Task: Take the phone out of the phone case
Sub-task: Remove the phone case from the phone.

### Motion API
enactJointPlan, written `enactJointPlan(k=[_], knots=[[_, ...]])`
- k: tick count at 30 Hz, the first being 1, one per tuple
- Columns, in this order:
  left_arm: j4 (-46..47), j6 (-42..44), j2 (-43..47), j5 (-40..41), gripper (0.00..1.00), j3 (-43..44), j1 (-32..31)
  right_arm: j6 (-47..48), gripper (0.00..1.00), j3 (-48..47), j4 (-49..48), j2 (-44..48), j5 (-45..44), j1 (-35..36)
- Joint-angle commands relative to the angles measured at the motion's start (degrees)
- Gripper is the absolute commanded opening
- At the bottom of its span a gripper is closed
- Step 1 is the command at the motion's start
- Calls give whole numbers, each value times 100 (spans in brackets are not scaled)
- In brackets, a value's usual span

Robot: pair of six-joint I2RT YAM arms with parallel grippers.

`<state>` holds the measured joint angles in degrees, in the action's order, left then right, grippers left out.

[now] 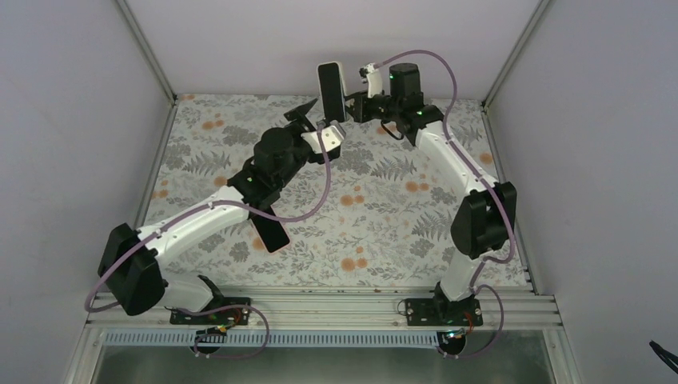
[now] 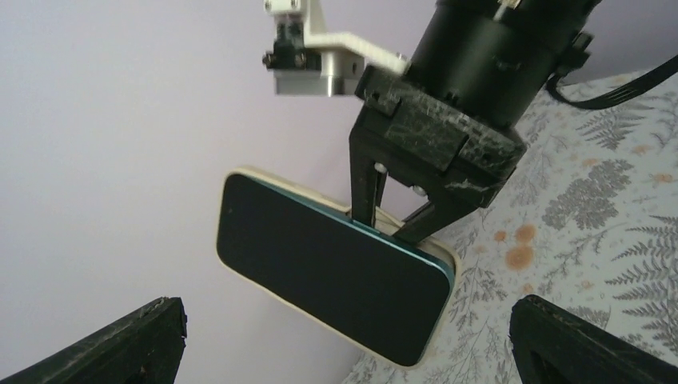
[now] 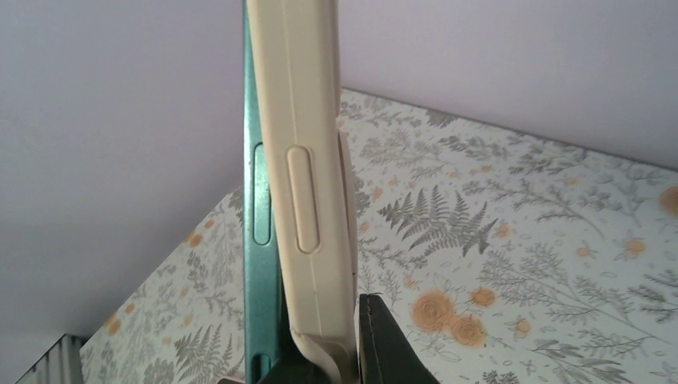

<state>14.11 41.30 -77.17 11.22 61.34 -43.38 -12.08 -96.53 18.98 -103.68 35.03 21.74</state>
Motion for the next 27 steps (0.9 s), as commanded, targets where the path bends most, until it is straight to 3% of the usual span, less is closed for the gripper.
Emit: enactJointPlan(k=[1, 10, 27], knots=[[612, -363, -357, 156, 100, 134, -31, -251, 3, 166, -599, 470, -317, 66], [599, -841, -893, 140, 100, 495, -39, -257, 3, 473, -760, 741, -379, 83], [820, -790, -1352, 817, 100, 637, -39, -462, 3, 679, -935, 797, -101, 85]])
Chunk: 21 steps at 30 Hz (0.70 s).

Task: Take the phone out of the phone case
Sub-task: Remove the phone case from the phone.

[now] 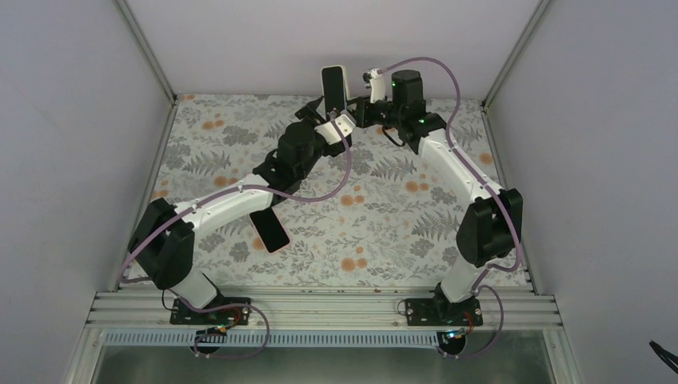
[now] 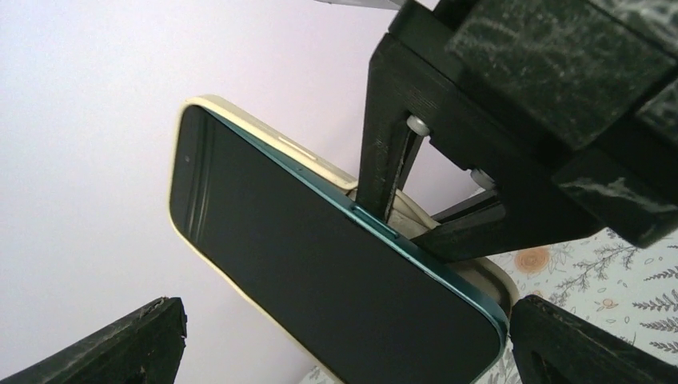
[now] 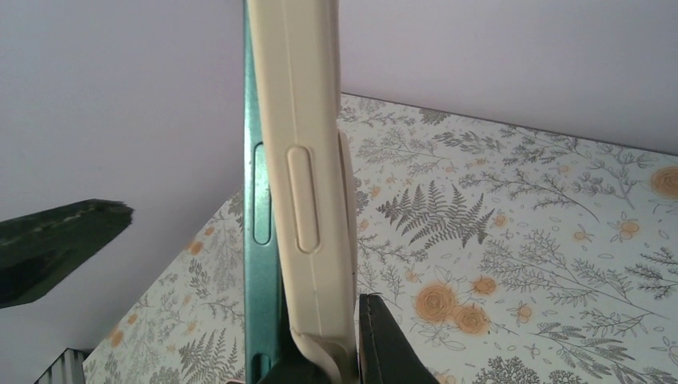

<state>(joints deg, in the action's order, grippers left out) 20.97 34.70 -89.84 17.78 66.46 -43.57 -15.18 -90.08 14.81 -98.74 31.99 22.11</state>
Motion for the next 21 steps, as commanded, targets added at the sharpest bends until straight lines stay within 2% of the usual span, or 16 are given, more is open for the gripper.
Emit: enactJointPlan(k=[1, 6, 13, 17, 21], knots=[[63, -173, -109, 161, 100, 178, -20, -159, 3, 28, -524, 303, 197, 48], [-64, -369, -204, 225, 100, 335, -20, -174, 3, 57, -555, 395, 189, 48], [444, -147, -464, 1277, 98, 337, -11, -270, 3, 216, -651, 675, 183, 49], [1015, 30, -670, 2153, 88, 307, -10, -440, 3, 296, -739, 752, 360, 41], [1909, 309, -771, 2751, 78, 148, -11, -694, 3, 461, -1029, 807, 1106, 13]])
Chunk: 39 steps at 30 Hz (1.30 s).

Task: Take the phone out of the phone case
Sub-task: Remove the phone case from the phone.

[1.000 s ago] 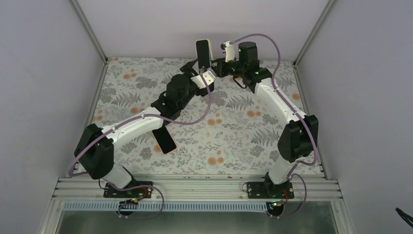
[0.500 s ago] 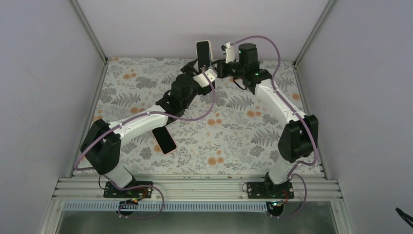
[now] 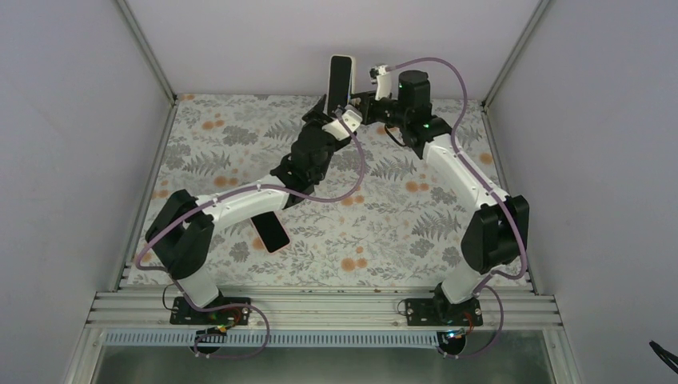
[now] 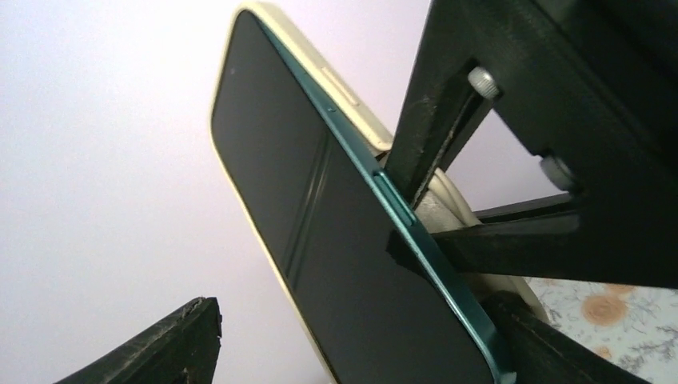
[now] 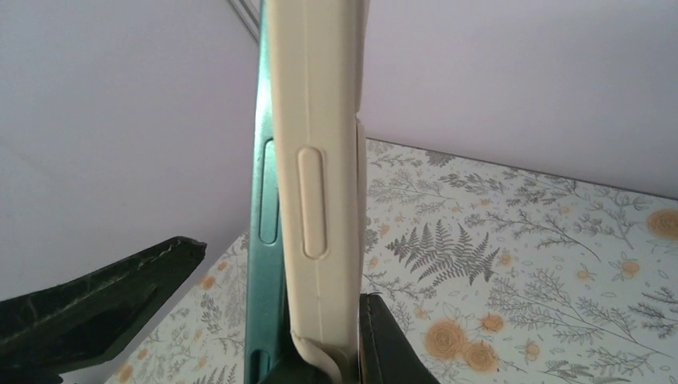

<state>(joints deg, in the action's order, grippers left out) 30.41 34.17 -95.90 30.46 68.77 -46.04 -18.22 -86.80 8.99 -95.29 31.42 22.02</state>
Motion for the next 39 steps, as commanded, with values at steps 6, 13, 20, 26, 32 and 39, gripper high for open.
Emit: enactJointPlan(k=[6, 13, 20, 26, 32, 39], knots=[[1997, 932, -221, 1867, 77, -36, 397, -435, 3, 317, -594, 576, 1459, 30], [2134, 920, -238, 1662, 49, 52, 482, -455, 3, 332, -694, 475, 2050, 39], [2110, 893, -531, 1594, 49, 381, 510, -396, 3, 390, -724, 414, 2444, 79], [1550, 313, -614, 1218, 36, 590, 500, -393, 3, 378, -743, 334, 2632, 92], [1468, 188, -758, 1336, 12, 778, 499, -402, 3, 322, -715, 258, 2782, 92], [1470, 186, -574, 1280, 2, 689, 491, -191, 3, 240, -484, 178, 2305, 83]])
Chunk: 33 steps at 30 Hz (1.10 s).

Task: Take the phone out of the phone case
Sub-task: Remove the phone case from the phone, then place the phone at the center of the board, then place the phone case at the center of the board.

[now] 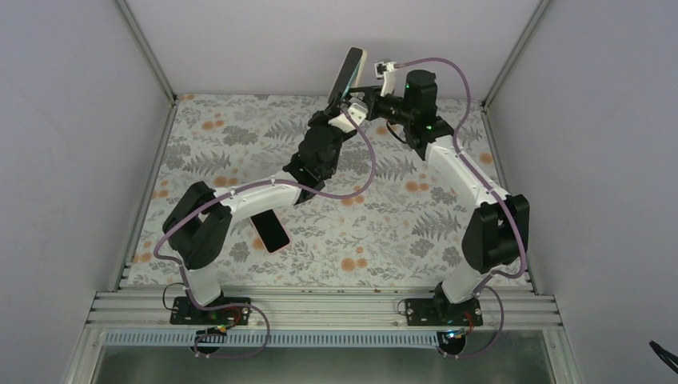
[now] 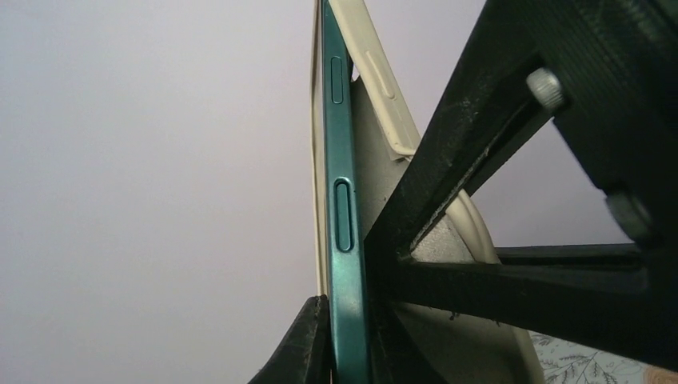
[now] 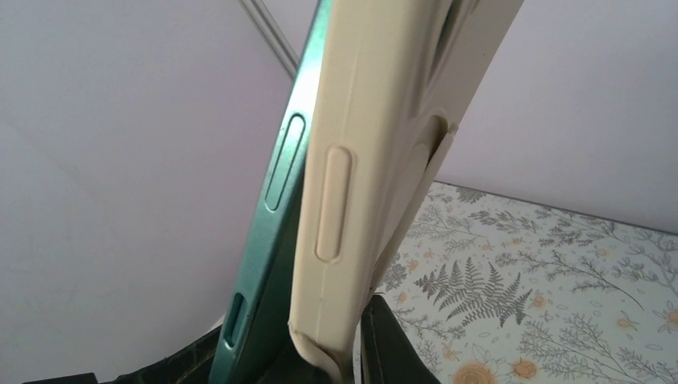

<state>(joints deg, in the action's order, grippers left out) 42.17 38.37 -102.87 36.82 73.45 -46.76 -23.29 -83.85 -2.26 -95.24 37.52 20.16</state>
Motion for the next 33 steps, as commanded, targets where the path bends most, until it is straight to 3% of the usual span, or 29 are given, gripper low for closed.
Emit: enactJointPlan(k=[1, 8, 13, 22, 28, 31, 33], knots=[[247, -270, 210, 562, 2, 162, 549, 381, 3, -85, 738, 156, 1437, 257], [-852, -566, 1097, 8, 2, -243, 449, 1288, 3, -632, 1687, -278, -1169, -6], [-1046, 209, 1640, 9, 2, -785, 453, 1876, 3, -1247, 2490, -658, -1933, -228], [-1453, 1713, 2474, 317, 2, -2113, 614, 2463, 3, -1502, 3926, -1198, -1431, -332], [-1955, 2080, 2544, 424, 2, -2974, 1561, 3154, 4, -1090, 4870, -1521, -1060, -406], [-1646, 2506, 2501, 362, 2, -3568, 2092, 3422, 3, -846, 5161, -1704, -925, -480], [-528, 3099, 2332, 496, 2, -4338, 2305, 3587, 3, -742, 5371, -1919, -837, -517]])
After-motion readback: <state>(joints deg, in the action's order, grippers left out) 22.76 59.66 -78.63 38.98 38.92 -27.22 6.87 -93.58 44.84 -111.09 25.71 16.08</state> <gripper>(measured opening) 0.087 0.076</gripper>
